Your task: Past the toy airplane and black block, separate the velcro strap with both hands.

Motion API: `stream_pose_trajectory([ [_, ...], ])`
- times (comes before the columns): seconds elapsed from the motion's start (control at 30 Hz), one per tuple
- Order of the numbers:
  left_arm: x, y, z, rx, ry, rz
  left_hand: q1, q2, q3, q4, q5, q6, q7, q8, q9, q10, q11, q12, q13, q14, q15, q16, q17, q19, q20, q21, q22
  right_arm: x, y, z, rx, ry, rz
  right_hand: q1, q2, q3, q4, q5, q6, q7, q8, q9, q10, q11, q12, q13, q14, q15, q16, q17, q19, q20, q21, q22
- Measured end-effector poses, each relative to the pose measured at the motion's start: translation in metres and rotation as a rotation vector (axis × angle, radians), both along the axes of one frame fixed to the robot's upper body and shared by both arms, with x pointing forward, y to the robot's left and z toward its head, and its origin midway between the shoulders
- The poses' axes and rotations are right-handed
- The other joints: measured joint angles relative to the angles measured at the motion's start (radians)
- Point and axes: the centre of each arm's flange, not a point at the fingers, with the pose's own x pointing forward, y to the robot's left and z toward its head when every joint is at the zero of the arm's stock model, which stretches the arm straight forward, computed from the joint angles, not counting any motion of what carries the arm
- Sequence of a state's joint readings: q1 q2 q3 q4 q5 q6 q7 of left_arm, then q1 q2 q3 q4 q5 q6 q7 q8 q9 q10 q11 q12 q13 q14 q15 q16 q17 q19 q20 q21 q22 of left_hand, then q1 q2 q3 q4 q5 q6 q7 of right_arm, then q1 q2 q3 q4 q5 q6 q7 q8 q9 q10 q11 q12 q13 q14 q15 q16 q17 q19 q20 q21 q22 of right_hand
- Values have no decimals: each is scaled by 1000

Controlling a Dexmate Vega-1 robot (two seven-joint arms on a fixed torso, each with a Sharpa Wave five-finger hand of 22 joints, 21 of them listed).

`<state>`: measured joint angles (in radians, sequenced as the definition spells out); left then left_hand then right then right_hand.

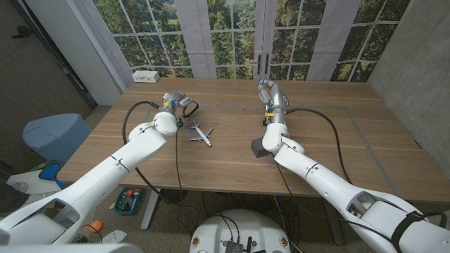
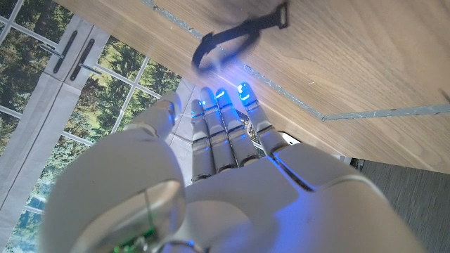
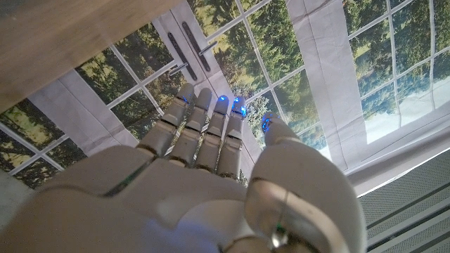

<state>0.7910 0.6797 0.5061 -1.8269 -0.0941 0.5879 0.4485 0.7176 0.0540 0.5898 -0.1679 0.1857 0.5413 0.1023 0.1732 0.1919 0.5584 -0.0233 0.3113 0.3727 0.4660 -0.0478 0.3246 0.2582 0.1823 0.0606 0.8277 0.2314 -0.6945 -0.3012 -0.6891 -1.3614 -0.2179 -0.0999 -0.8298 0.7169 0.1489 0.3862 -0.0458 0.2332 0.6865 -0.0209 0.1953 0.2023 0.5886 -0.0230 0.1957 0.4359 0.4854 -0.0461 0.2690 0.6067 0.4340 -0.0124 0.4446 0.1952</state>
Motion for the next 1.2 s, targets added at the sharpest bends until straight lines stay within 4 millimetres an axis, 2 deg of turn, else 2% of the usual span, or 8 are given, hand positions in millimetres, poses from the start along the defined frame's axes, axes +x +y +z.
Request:
stream_pose_trajectory([
  [0.13, 0, 1, 0, 10, 0, -5, -55, -47, -73, 10, -1, -173, -22, -7, -11, -155, 10, -96, -61, -108, 4, -56, -34, -77, 18, -41, -35, 1, -1, 1, 15, 18, 22, -3, -3, -4, -4, 0, -12, 5, -7, 0, -18, 10, -7, -5, -14, 0, -7, -6, 0, 0, 0, 0],
  [0.37, -2, -1, 0, 15, -31, -41, -139, -50, -146, 20, -5, -349, -70, -7, -15, -381, 6, -134, -148, -291, 31, -137, -73, -177, -2, -127, -55, 2, -4, 3, 41, 37, 62, -31, 4, -11, -5, 0, -42, 10, -11, -3, -43, 10, -11, -16, -43, -1, -22, -14, -1, -1, 0, -5],
  [0.4, -3, -2, 1, 14, -38, -49, -150, -47, -151, 25, -5, -365, -75, -7, -15, -406, 2, -134, -157, -313, 34, -141, -76, -187, -6, -137, -55, 3, -4, 3, 45, 42, 73, -38, -4, -11, -5, 0, -44, 8, -11, -3, -49, 9, -11, -18, -51, -1, -26, -17, -8, -8, 0, -5],
  [0.47, -2, 2, -2, 6, -43, -56, -167, -39, -162, 28, -12, -390, -83, -7, -15, -445, 0, -134, -169, -351, 36, -147, -77, -202, -15, -155, -55, 3, -5, 3, 49, 45, 84, -51, 9, -16, 0, 0, -53, 7, -11, -3, -50, 10, -11, -23, -61, 0, -29, -19, -16, -16, 0, -5],
  [0.67, -1, 5, -5, -40, -83, -126, -214, 6, -178, 44, -12, -428, -98, -7, -20, -519, -6, -134, -186, -442, 40, -148, -77, -237, -31, -195, -59, 5, -8, 6, 63, 57, 134, -74, 31, -24, 9, 0, -60, 14, -11, -2, -59, 9, -11, -33, -86, 4, -39, -23, -32, -32, -9, -5],
  [0.8, 4, 13, -13, -66, -80, -131, -241, 32, -180, 58, -12, -446, -102, -7, -20, -534, -7, -134, -189, -465, 45, -148, -75, -252, -47, -207, -59, 5, -6, 6, 67, 61, 167, -102, 44, -21, 28, -5, -75, 18, -11, -2, -78, 18, -11, -41, -100, 3, -46, -28, -38, -31, -9, -5],
  [0.87, 1, 6, -7, -99, -129, -223, -258, 40, -182, 68, -12, -455, -98, -7, -20, -538, -7, -134, -191, -470, 41, -148, -74, -256, -51, -214, -59, 8, -12, 5, 68, 67, 174, -113, 41, -20, 41, -5, -79, 22, -11, -2, -82, 21, -11, -44, -108, 3, -49, -30, -41, -33, -12, -7],
  [1.2, 6, 12, -14, -195, -190, -355, -366, 123, -184, 145, 1, -486, -108, -3, -20, -575, -12, -134, -196, -520, 34, -148, -69, -275, -70, -249, -59, 14, -17, 4, 81, 88, 269, -177, 62, 38, 110, -20, -106, 49, -10, -7, -118, 21, -11, -73, -184, 8, -77, -50, -85, -27, -36, -14],
])
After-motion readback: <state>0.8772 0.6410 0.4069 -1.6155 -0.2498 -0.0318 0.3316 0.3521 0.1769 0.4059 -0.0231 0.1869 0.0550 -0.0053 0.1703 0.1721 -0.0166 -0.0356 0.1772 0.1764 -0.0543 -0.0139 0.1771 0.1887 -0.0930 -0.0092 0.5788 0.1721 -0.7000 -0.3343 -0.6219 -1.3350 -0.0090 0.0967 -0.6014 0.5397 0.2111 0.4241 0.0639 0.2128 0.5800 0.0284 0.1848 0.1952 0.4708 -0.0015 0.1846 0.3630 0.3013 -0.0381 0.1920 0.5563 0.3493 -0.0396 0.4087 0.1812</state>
